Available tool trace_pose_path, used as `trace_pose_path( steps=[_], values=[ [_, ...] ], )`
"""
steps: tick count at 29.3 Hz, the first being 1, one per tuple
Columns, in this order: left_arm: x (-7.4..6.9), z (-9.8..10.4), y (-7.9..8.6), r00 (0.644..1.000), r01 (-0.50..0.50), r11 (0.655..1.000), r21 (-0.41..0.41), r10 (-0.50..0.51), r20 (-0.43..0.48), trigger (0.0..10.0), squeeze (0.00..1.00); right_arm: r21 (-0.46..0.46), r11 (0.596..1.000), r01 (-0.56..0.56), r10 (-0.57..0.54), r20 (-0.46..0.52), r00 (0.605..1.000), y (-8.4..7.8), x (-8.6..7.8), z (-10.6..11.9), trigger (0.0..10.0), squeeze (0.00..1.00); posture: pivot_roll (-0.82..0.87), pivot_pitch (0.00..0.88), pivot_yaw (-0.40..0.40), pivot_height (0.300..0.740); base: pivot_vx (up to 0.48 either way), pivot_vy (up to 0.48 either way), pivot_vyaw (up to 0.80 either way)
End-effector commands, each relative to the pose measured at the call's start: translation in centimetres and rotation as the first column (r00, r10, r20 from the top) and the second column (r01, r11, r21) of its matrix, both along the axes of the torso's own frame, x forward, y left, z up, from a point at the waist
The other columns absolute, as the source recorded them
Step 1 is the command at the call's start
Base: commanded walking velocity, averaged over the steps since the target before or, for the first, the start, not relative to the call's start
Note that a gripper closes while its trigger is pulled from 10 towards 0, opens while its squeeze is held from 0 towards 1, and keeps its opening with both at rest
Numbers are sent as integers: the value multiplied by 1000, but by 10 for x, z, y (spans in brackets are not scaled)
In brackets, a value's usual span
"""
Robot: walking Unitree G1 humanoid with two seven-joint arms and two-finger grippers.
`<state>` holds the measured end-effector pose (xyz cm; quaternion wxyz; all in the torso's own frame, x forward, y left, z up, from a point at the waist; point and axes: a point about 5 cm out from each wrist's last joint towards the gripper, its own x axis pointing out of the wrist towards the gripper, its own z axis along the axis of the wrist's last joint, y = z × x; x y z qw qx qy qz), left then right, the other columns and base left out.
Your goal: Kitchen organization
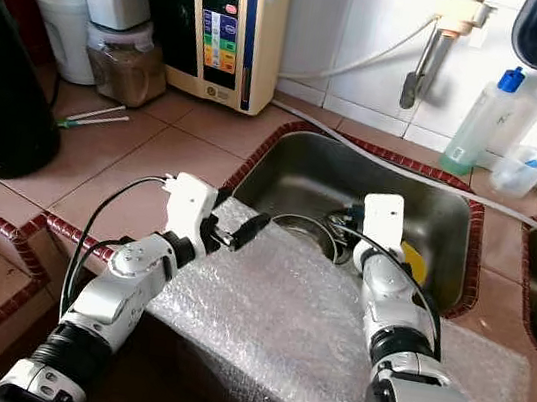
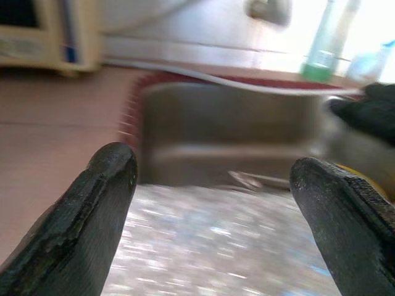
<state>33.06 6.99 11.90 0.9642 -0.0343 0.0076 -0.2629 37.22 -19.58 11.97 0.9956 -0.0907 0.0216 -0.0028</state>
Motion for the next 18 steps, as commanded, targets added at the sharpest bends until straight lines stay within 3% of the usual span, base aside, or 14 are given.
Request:
trace_pose_path(
  steps=[1,2,5,8,18],
  values=[
    [4,6,3,999,-35,999,-4,35,28,10000,1000,20,1000,-2,2,40,999,-2,-2,2,10000,1000,22,0,13,740,0,0,0],
    [7,13,7,996,-67,997,-35,69,50,10000,1000,25,1000,-12,9,107,994,-4,-6,9,10000,1000,16,0,14,740,0,0,0],
    [9,16,8,994,-80,996,-45,83,64,10000,1000,27,999,-20,16,143,990,-4,-8,12,10000,1000,13,0,16,740,0,0,0],
    [13,14,16,982,-170,985,36,166,88,10000,1000,-3,999,-36,36,212,976,-5,-16,20,10000,1000,1,0,25,740,0,0,0],
    [8,18,32,961,-251,966,60,242,130,10000,1000,5,997,-75,69,340,938,9,-49,43,10000,1000,-26,0,36,740,0,0,0]
  ],
)
